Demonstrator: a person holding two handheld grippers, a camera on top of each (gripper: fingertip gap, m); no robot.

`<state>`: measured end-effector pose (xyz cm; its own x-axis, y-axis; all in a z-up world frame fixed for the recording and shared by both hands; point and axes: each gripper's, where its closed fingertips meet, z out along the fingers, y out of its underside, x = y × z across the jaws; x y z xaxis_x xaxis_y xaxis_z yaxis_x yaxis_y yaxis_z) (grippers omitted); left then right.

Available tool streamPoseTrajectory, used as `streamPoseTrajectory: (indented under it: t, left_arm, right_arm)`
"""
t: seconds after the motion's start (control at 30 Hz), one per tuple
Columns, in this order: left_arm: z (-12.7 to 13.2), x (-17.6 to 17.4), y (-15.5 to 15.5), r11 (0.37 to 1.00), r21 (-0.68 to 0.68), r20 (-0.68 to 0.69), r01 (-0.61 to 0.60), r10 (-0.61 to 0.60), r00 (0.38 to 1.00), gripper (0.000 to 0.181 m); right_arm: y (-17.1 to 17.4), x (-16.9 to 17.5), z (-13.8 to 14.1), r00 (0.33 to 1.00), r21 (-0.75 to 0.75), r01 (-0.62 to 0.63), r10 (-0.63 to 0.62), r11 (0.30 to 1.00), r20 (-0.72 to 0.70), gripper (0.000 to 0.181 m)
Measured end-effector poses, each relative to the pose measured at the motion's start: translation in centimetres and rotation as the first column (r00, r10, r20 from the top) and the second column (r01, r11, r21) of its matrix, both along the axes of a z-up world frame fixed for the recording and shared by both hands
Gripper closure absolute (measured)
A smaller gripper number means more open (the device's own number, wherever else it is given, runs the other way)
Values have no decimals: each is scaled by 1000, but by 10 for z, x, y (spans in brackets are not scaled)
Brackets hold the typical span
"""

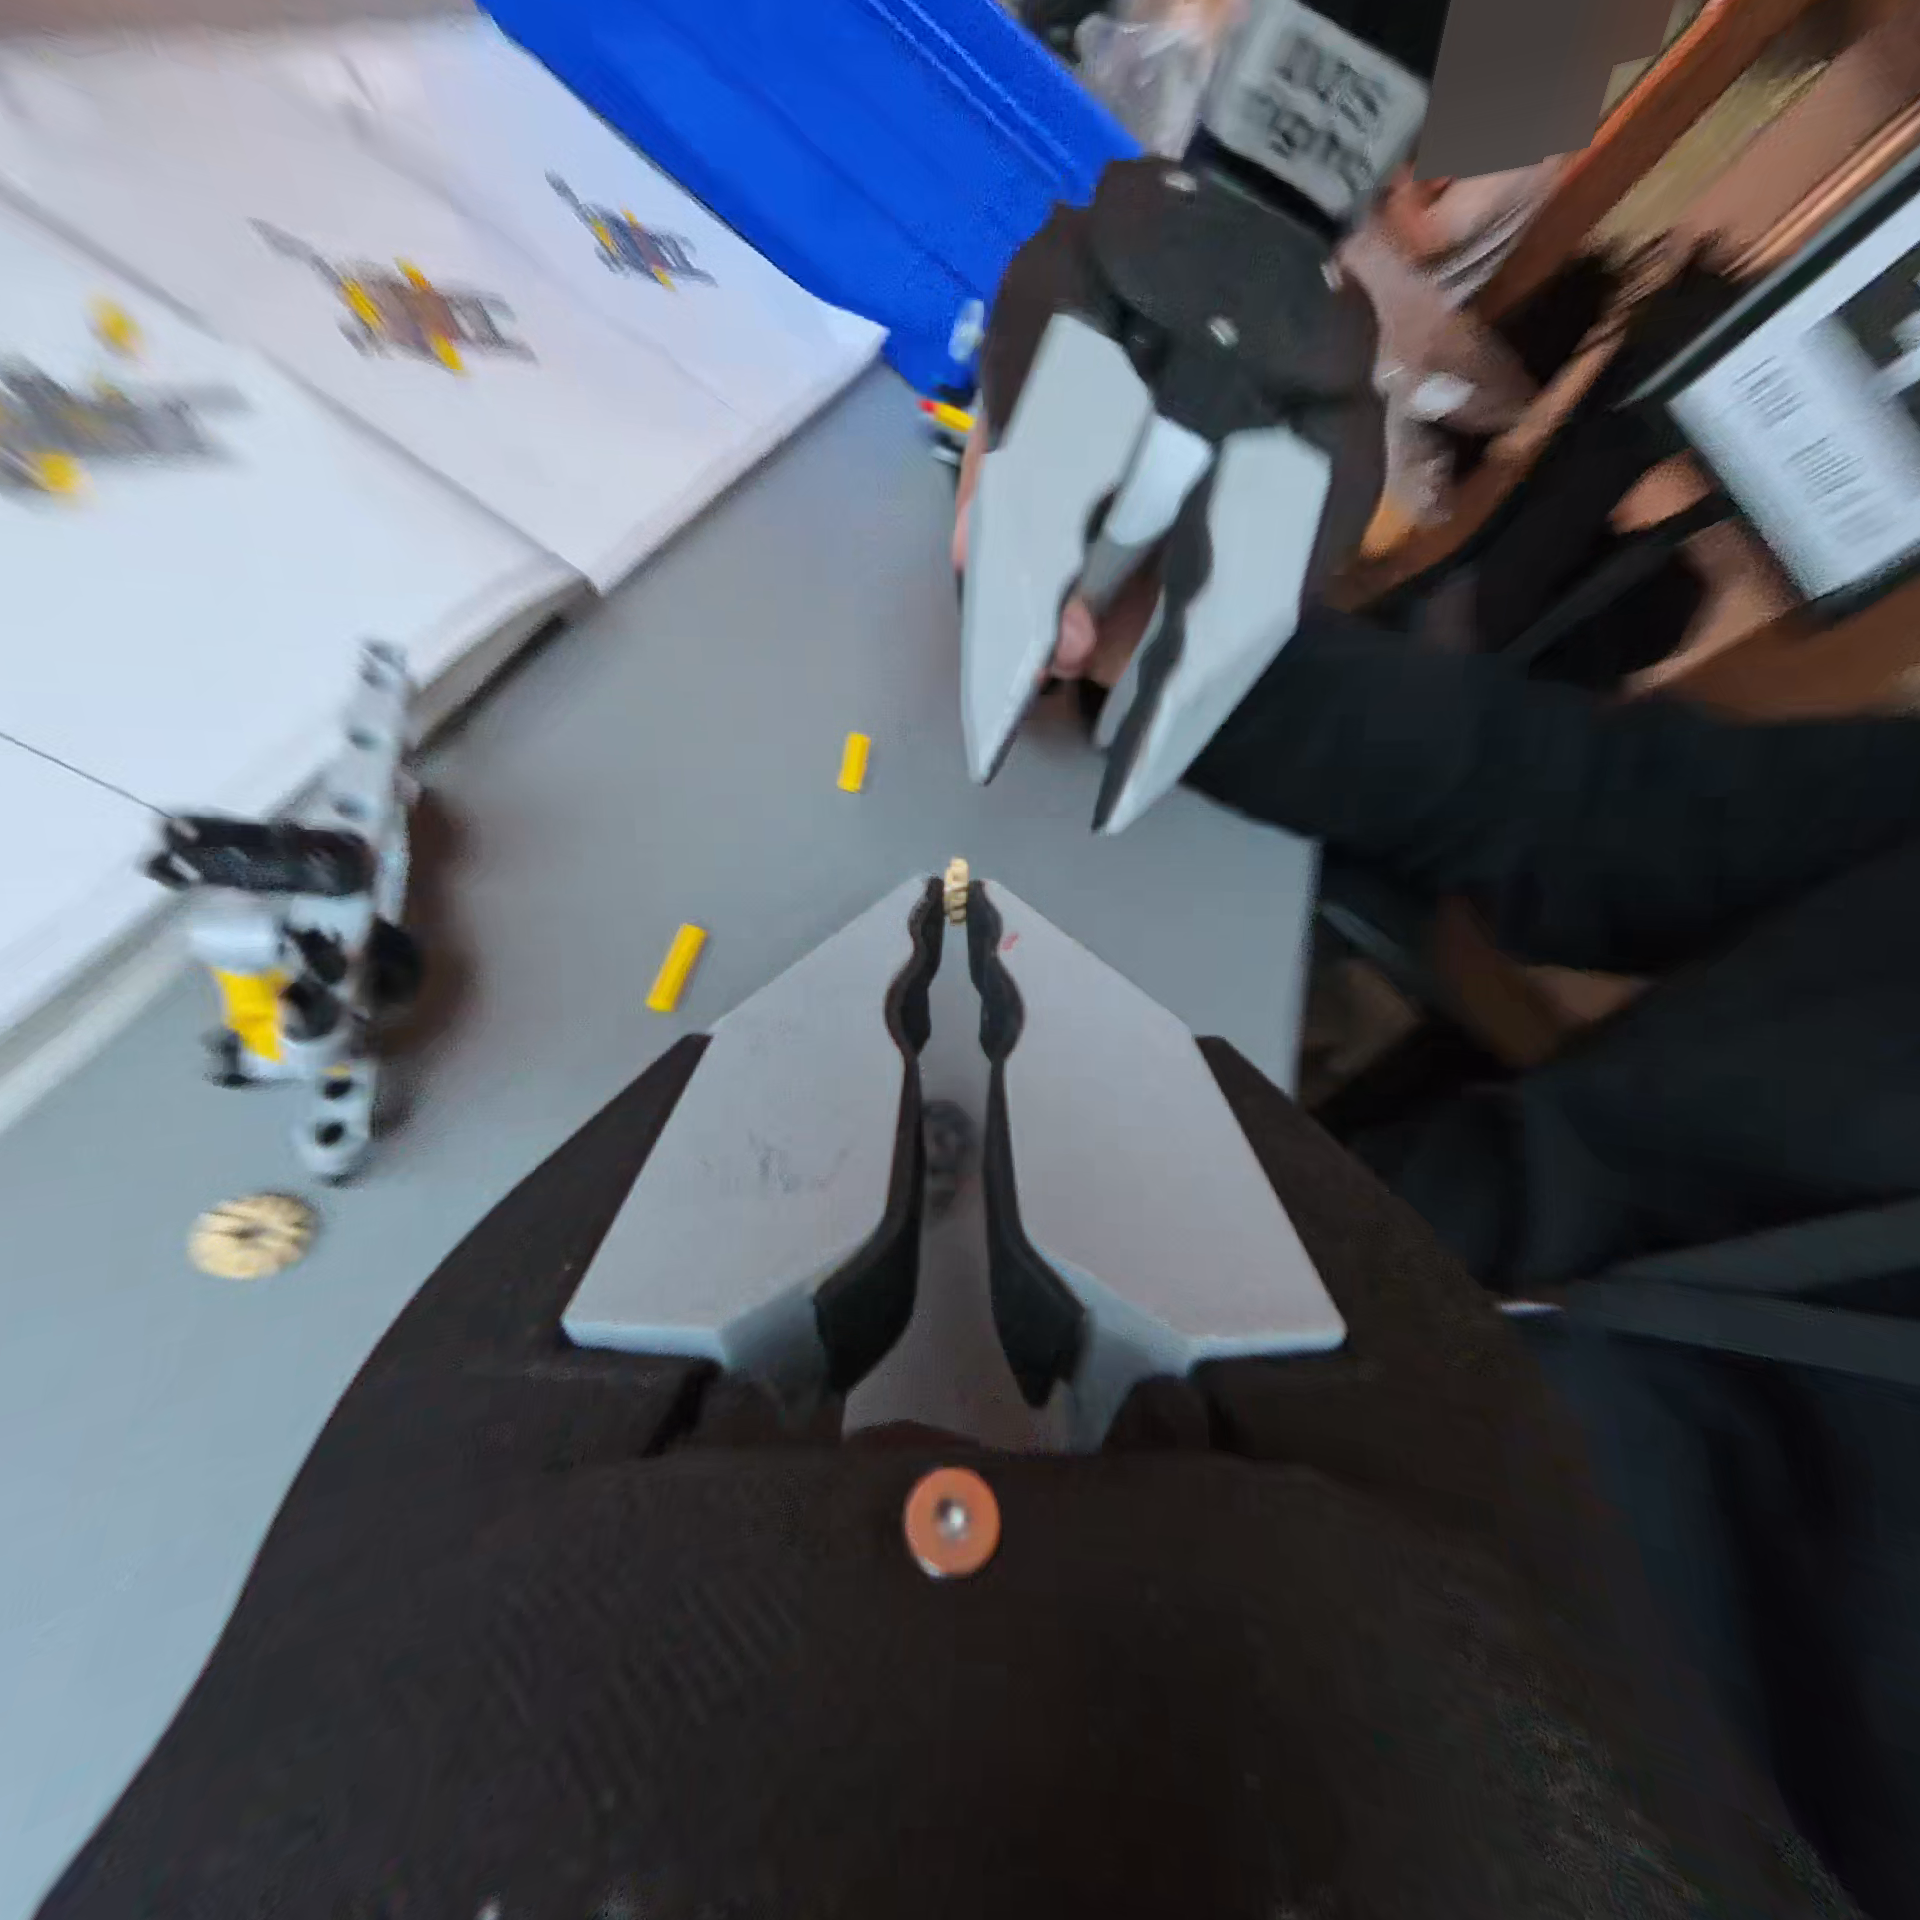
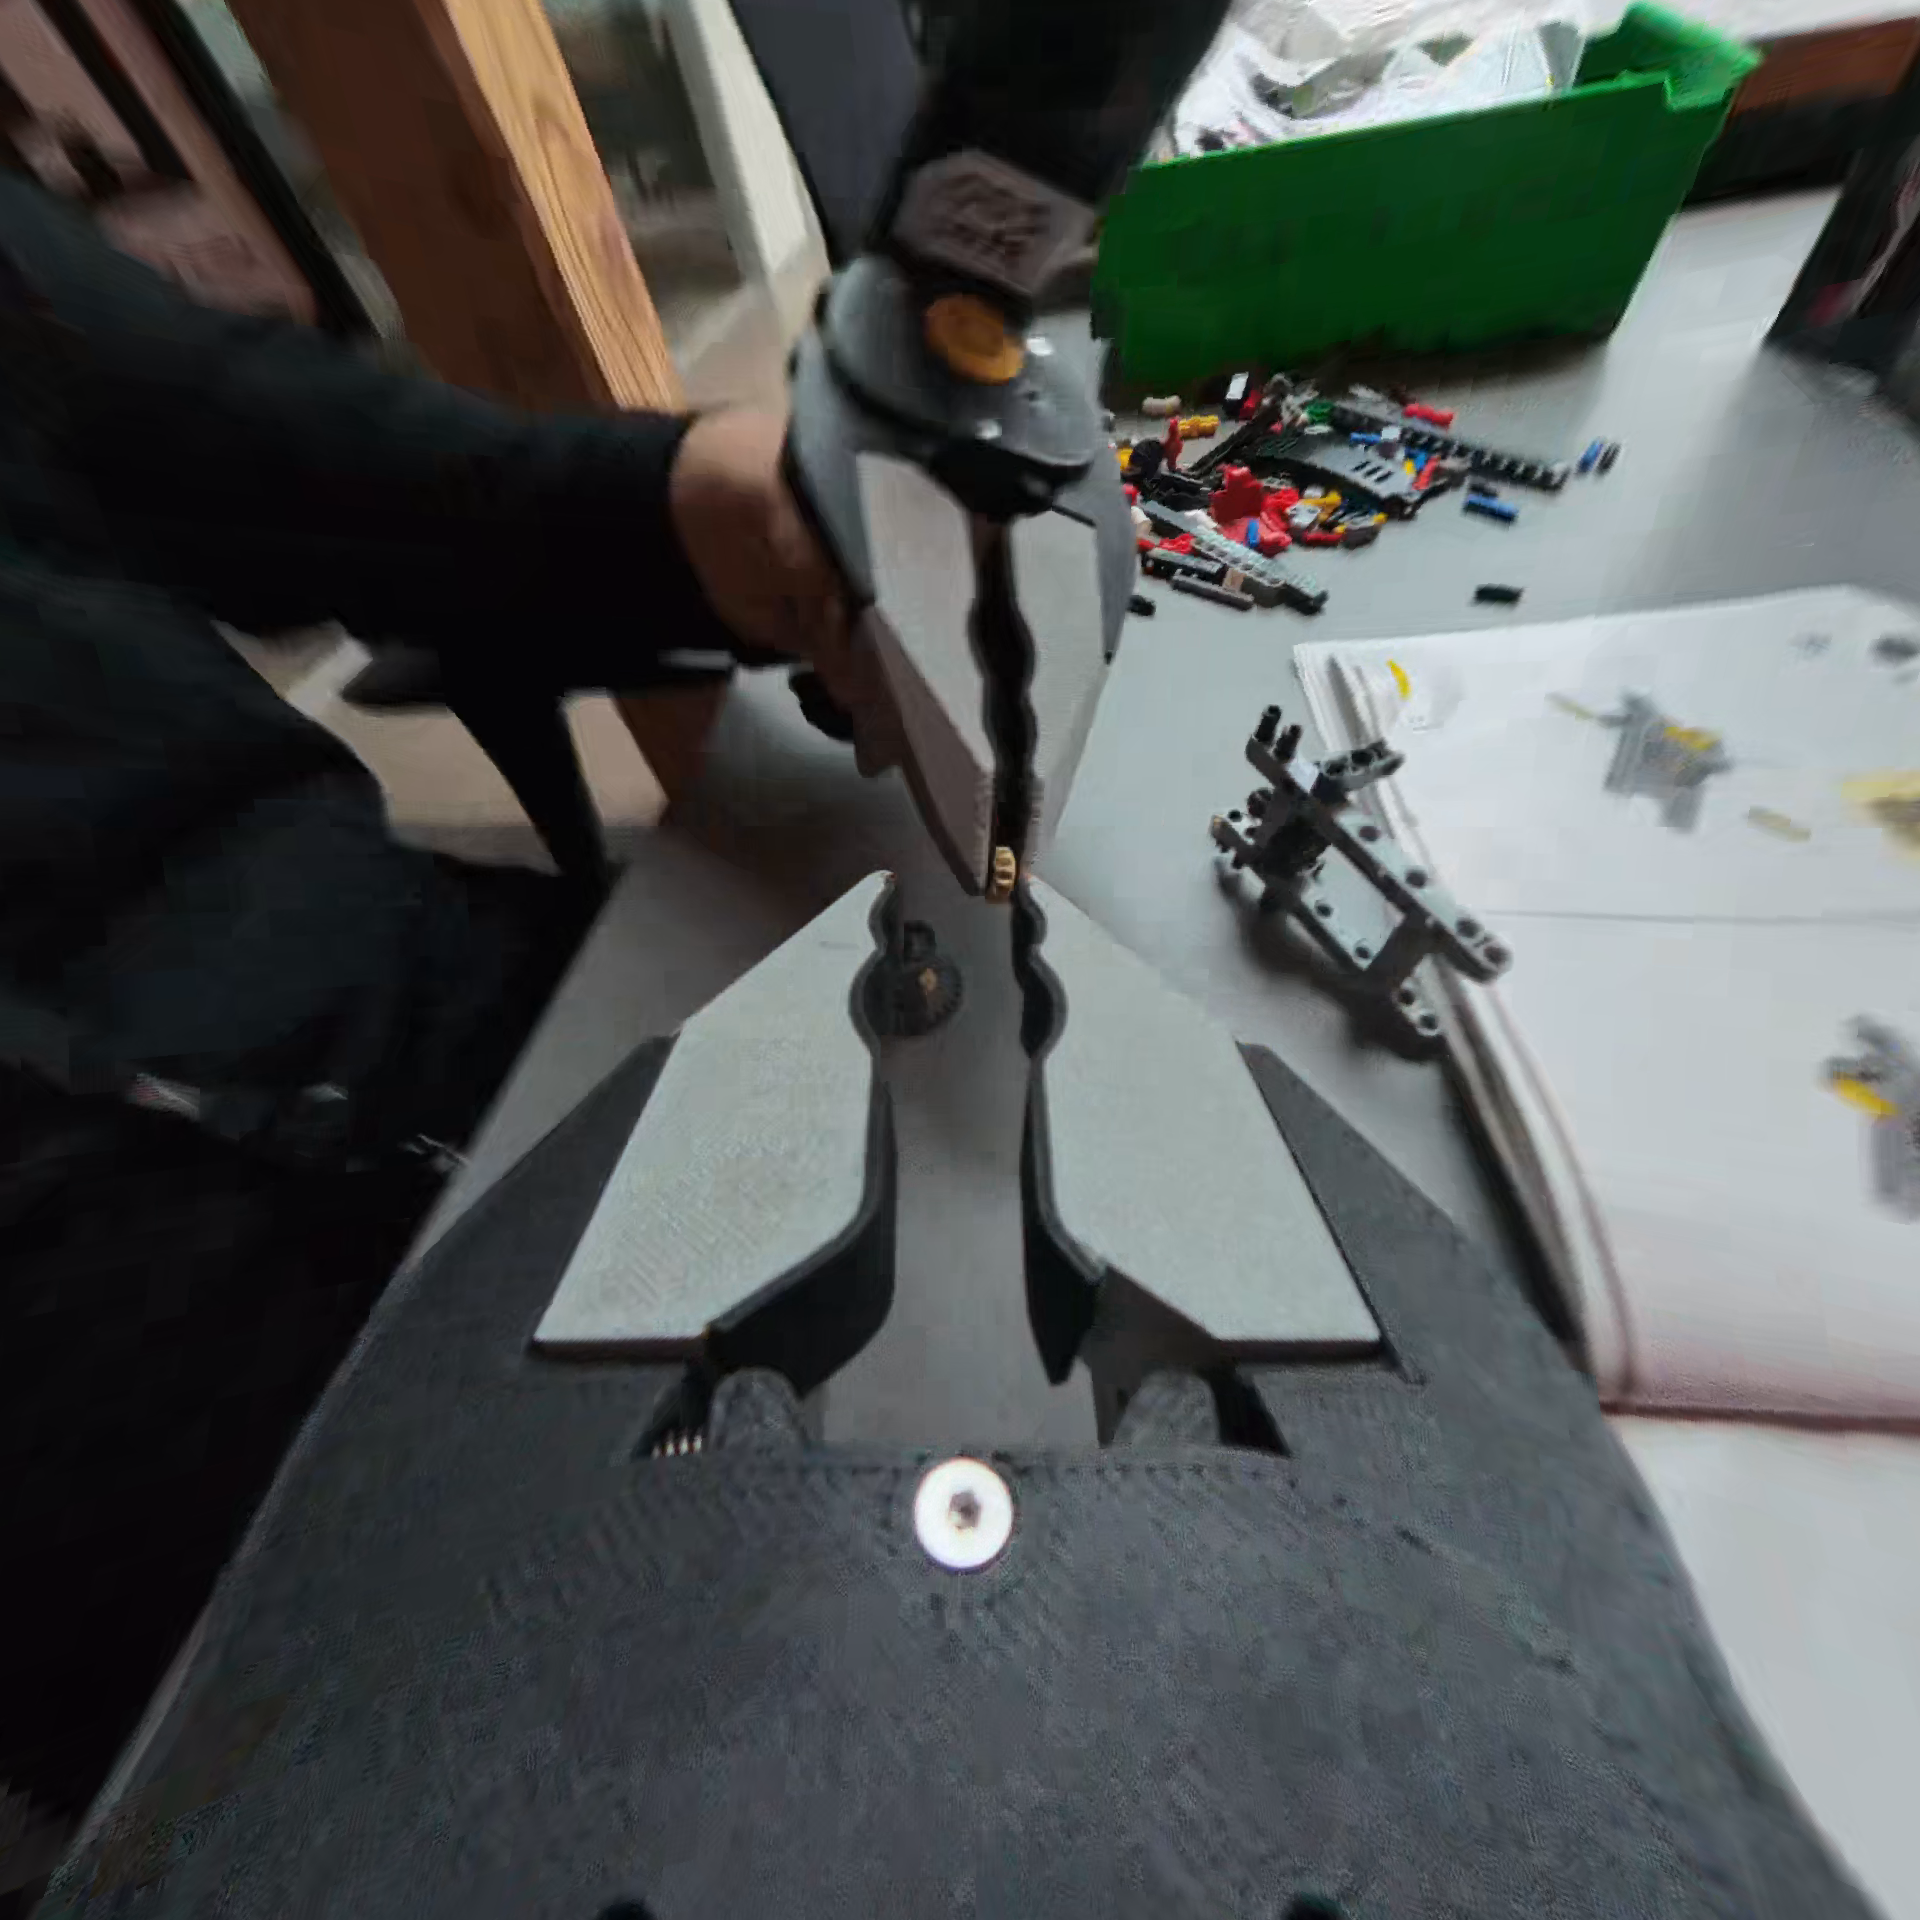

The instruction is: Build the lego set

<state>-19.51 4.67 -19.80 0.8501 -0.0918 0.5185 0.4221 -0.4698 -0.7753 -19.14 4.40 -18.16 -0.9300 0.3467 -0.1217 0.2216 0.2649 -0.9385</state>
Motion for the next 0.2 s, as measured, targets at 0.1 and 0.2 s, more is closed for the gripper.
streamPoseTrajectory:
  t: [0.1, 0.2]
  left_arm:
    - [11, 6, -7, 998, 22, 352, 65, -69, 933, 180]
    - [15, 16, -18, 987, 13, 543, 159, -140, 828, 181]
  right_arm:
    - [-8, 8, -11, 954, 274, 78, 8, 959, -299, 163]
    - [-12, 11, -4, 860, 362, 202, 12, 910, -510, 163]
